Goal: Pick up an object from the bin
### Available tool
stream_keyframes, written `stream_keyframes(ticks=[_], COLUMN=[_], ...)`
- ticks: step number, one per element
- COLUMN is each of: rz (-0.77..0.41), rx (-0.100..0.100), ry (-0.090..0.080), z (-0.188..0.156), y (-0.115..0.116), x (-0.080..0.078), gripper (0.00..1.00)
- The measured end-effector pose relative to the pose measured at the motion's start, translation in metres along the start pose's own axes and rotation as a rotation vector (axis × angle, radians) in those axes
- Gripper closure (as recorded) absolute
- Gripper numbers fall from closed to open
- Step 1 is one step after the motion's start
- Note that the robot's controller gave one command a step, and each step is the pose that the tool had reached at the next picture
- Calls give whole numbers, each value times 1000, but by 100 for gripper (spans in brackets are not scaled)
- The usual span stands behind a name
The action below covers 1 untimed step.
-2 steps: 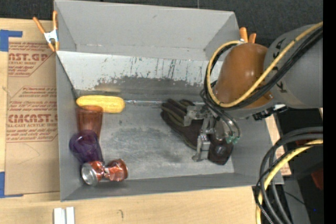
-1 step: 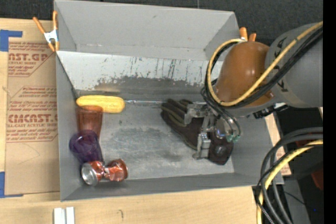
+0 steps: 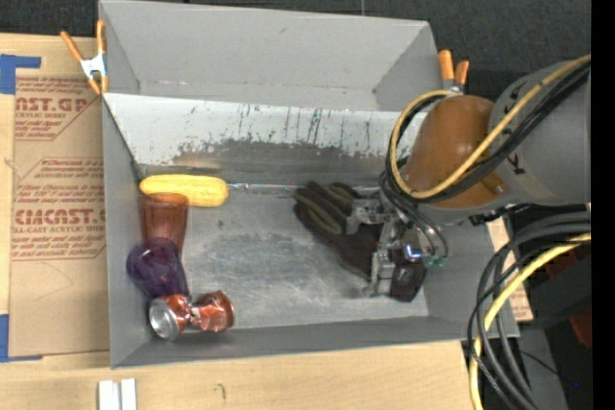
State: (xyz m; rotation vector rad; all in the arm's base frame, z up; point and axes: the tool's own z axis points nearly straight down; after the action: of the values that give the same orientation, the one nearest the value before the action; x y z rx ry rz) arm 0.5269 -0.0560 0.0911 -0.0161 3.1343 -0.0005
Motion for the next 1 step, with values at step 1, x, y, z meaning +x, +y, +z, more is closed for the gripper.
stream_keyframes(ticks=[1], rz=[-91], rx=[0], ry=[2], z=[19], y=[-9], x=[-20], gripper=[100])
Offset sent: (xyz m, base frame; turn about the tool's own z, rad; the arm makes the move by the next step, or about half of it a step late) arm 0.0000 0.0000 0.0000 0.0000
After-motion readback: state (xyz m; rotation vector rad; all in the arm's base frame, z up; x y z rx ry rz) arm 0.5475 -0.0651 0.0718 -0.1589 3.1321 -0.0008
